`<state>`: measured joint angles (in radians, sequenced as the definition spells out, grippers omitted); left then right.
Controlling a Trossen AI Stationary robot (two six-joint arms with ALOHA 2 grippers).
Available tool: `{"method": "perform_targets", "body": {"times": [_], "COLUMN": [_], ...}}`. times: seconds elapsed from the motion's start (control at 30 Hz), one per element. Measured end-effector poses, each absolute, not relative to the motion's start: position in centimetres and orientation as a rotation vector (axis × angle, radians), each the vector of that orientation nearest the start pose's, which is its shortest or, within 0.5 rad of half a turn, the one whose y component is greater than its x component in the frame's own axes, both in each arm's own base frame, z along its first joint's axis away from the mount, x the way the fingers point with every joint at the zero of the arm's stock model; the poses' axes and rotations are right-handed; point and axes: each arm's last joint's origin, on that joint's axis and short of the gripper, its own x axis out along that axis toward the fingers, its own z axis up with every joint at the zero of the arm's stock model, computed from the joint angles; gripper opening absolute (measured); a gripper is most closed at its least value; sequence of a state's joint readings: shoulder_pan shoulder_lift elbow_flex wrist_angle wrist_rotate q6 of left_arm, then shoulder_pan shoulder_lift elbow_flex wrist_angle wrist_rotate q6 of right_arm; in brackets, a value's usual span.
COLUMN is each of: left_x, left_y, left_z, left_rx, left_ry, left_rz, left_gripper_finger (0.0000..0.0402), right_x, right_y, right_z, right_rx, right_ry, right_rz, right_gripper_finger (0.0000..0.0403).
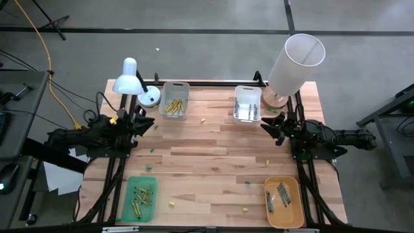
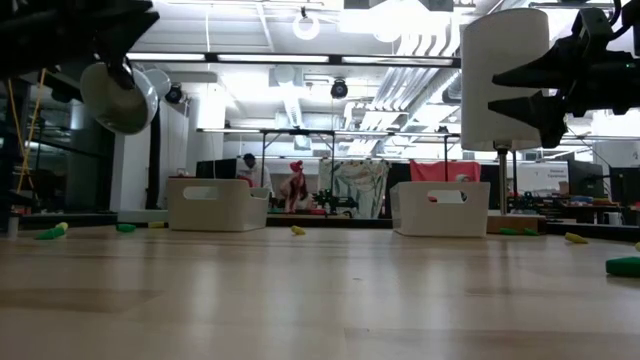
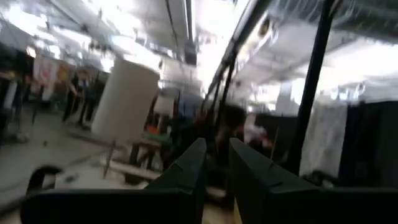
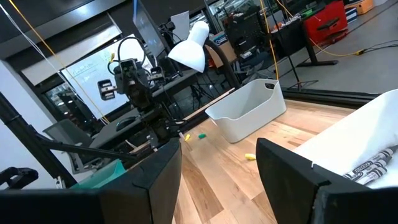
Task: Sort crayons
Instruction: Return to Home Position
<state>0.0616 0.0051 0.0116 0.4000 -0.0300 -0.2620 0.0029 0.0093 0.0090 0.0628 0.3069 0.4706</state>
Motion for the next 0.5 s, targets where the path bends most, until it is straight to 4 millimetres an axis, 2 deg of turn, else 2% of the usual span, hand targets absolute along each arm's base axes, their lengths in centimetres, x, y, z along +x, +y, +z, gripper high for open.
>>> {"method": "perform_targets", "body": {"times": [0.27,0.5], "left_x": [9.6,9.7], "left_y": [0.5,0.2], "left_z": [18.0,17.0], "left_rx": [-0.272,-0.282], "left_ry": [-0.147,-0.025], "left_rz": [0.015,-0.087], "left_gripper_finger": [0.0005,0.0001], "right_x": [9.6,9.6], "right_y": [-0.8,-0.8], "right_z": [17.2,17.2], "right_rx": [0.476,0.476], "right_ry": [-0.132,-0.132], "right_rz": [-0.284,-0.284], "right_gripper_finger": [0.0201,0.0201]}}
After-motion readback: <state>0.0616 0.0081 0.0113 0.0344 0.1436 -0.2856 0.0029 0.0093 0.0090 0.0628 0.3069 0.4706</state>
